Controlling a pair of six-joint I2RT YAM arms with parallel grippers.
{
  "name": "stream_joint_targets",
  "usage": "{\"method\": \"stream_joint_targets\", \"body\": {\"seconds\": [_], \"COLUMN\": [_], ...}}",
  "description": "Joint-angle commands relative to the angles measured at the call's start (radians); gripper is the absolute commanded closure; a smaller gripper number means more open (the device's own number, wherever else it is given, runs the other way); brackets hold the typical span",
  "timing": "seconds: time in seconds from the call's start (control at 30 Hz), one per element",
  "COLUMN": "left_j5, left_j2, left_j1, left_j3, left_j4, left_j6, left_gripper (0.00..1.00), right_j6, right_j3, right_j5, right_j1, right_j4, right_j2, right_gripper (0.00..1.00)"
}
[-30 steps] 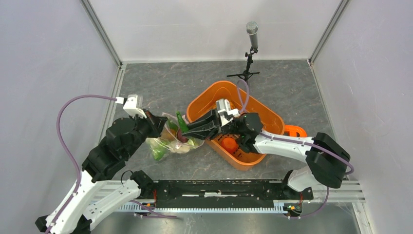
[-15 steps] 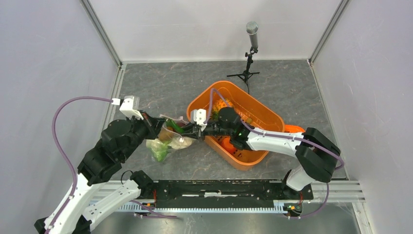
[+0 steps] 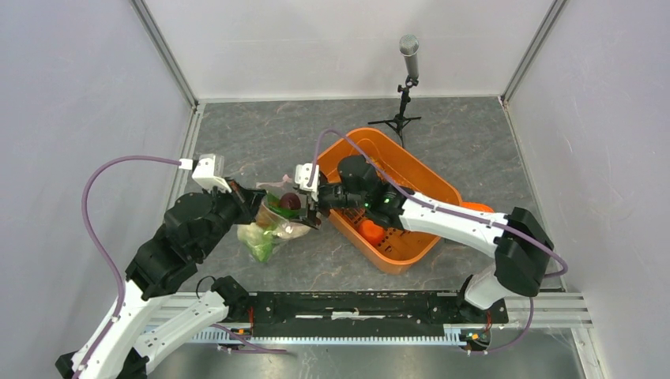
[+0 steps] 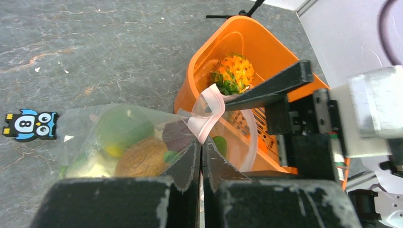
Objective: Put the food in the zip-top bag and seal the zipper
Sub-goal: Place the fake vegetable in the zipper food storage bag, then adjust the zipper food storage bag at the center of the board.
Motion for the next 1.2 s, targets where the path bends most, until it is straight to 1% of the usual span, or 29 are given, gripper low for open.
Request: {"method": "stream_joint_targets", "body": {"seconds": [0.0,0.13,0.17,0.23,0.3,0.33,0.4,0.43,0.47,0.5,0.63,0.73,0.83,1.0,1.17], "left_j5": [-0.077,-0.115,-0.118,-0.117,-0.117,-0.112,-0.105,-0.105,-0.104,-0.102,-0.09,-0.083,-0.075,-0.067,-0.074], "left_j2": [-0.01,-0.015,-0.014,-0.015,-0.019,-0.024,-0.026,-0.027,-0.028,-0.029,-0.02,-0.017,-0.012,-0.016,-0.019], "left_j1": [0.003,0.003,0.003,0.003,0.003,0.002,0.003,0.003,0.003,0.003,0.003,0.003,0.002,0.003,0.003], "left_j3": [0.057,0.065,0.067,0.069,0.068,0.065,0.065,0.065,0.063,0.062,0.063,0.06,0.053,0.041,0.037], "left_j4": [0.055,0.037,0.035,0.03,0.027,0.028,0.026,0.027,0.027,0.029,0.035,0.041,0.044,0.051,0.056], "left_j6": [-0.022,-0.023,-0.022,-0.022,-0.027,-0.029,-0.029,-0.03,-0.031,-0.032,-0.027,-0.021,-0.02,-0.028,-0.025], "left_gripper": [0.98,0.98,0.98,0.98,0.98,0.98,0.98,0.98,0.98,0.98,0.98,0.98,0.98,0.98,0.98], "right_j6": [0.018,0.067,0.079,0.108,0.159,0.213,0.348,0.407,0.464,0.51,0.61,0.605,0.604,0.591,0.599], "right_j3": [0.007,-0.04,-0.049,-0.083,-0.124,-0.13,-0.127,-0.135,-0.152,-0.175,-0.254,-0.26,-0.249,-0.262,-0.222], "right_j5": [-0.031,-0.063,-0.065,-0.036,0.085,0.169,0.366,0.436,0.473,0.48,0.34,0.32,0.344,0.362,0.293], "right_j1": [0.005,0.005,0.005,0.006,0.005,0.005,0.005,0.005,0.005,0.005,0.01,0.029,0.038,0.048,0.068], "right_j4": [-0.033,0.047,0.062,0.102,0.131,0.117,0.04,0.008,-0.009,-0.015,0.038,0.022,-0.004,0.036,-0.002], "right_j2": [-0.123,-0.208,-0.227,-0.265,-0.296,-0.302,-0.299,-0.299,-0.299,-0.302,-0.311,-0.314,-0.333,-0.405,-0.356], "right_gripper": [0.16,0.16,0.17,0.18,0.19,0.21,0.21,0.21,0.21,0.21,0.25,0.26,0.28,0.24,0.26]}}
